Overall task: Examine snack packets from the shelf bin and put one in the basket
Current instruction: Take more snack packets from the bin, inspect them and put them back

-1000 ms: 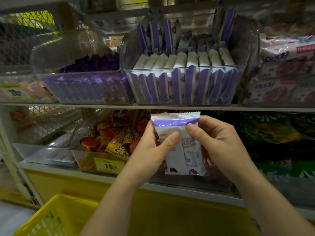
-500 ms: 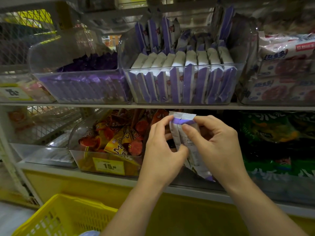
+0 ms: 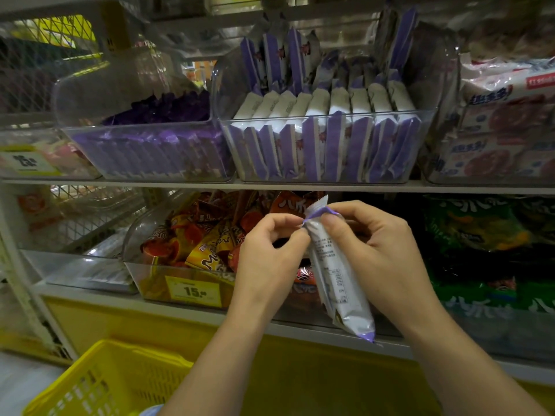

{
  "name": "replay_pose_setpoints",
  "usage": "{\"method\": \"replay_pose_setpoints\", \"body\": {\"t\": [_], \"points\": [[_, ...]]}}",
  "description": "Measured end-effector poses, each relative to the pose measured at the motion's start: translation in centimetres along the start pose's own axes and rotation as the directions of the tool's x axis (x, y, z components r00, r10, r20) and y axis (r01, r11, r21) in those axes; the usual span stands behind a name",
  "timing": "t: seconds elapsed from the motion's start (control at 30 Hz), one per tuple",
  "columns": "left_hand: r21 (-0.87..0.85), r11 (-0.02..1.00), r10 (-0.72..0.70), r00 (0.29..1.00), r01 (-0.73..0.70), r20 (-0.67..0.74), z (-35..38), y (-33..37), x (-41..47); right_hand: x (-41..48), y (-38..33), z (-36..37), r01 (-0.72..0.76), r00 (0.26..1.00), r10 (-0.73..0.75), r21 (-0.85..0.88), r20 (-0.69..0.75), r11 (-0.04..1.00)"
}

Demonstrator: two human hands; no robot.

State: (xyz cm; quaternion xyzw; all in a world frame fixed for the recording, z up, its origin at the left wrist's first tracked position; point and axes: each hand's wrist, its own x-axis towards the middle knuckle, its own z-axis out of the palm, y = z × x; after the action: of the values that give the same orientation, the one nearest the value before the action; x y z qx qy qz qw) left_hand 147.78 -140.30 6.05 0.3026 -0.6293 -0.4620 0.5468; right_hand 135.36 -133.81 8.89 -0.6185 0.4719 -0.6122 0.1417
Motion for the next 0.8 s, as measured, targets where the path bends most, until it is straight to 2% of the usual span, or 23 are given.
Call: {"method": "replay_pose_setpoints", "body": {"t": [0.2, 0.4, 0.53, 0.67, 0.8], "points": [[-0.038, 0.998, -0.046, 0.994, 0.05, 0.104, -0.4, -0.3, 0.4, 0.3, -0.1, -0.3, -0.064, 0.997, 0.067, 0.097, -0.03, 0.993], [-0.044, 0.995, -0.069, 0.948, 0.087, 0.311, -0.1, -0.5, 0.1, 0.5, 0.4, -0.8, -0.159, 0.982, 0.175, 0.183, -0.074, 0.97], [0.041, 0.998, -0.054, 0.921, 0.041, 0.387, -0.4, -0.7, 0.0, 0.5, 0.9, -0.9, -0.227, 0.965, 0.253, 0.27, -0.068, 0.936], [0.084, 0.996, -0.046, 0.905, 0.011, 0.423, -0.7, -0.3, -0.1, 0.4, 0.9, -1.0, -0.257, 0.958, 0.285, 0.333, -0.039, 0.907], [0.09, 0.995, 0.004, 0.915, -0.043, 0.403, -0.6, 1.4, -0.4, 0.6, -0.2, -1.4, -0.227, 0.953, 0.291, 0.436, -0.086, 0.871]]}}
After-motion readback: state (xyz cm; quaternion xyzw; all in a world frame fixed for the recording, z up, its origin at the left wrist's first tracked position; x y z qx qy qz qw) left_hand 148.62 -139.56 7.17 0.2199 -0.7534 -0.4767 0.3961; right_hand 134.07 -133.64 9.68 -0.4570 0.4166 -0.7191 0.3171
